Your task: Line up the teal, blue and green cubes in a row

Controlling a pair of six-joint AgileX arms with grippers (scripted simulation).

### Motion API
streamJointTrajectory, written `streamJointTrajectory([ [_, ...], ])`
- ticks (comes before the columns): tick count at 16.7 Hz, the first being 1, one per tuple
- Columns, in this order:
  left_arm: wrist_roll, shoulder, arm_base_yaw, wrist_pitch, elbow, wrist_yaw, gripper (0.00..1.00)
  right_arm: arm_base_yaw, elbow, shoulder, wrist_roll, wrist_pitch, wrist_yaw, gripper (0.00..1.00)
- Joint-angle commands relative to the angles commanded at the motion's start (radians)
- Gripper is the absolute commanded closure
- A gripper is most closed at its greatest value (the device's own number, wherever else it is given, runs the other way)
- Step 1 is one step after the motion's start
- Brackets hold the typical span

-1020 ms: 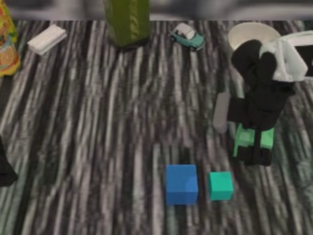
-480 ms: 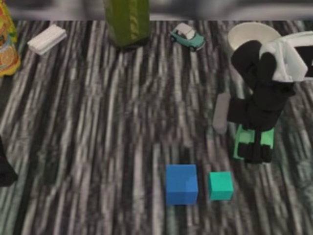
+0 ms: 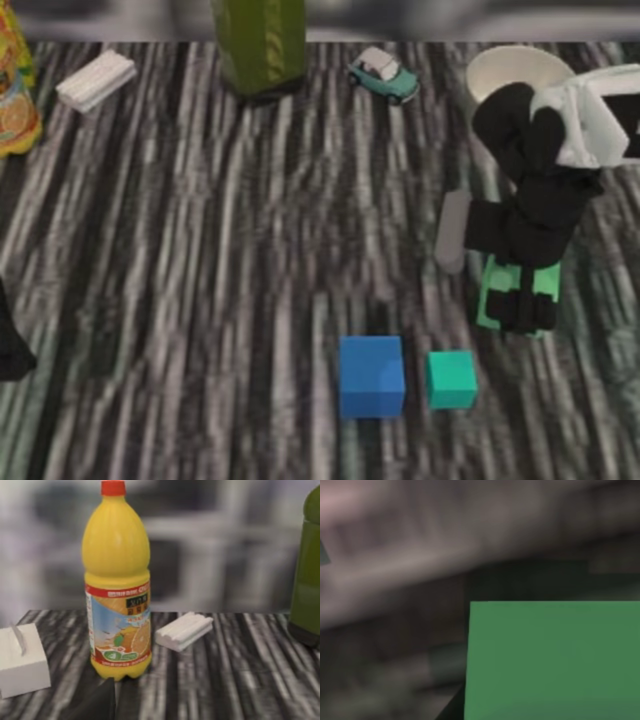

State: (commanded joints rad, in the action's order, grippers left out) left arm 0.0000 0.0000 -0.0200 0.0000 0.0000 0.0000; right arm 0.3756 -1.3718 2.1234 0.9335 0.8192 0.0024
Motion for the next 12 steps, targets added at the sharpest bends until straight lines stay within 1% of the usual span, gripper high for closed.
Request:
streamJointTrajectory([
  [8,0.000,0.000,0.000,0.000,0.000,0.000,0.00,-0.001,-0.003,-0.013,-0.005,0.014,-0.002,1.00],
  [10,0.000,0.000,0.000,0.000,0.000,0.000,0.00,-0.002,-0.030,-0.027,-0.006,0.051,-0.002,1.00],
  [12,0.000,0.000,0.000,0.000,0.000,0.000,0.00,0.000,-0.073,-0.055,-0.005,0.130,-0.003,1.00],
])
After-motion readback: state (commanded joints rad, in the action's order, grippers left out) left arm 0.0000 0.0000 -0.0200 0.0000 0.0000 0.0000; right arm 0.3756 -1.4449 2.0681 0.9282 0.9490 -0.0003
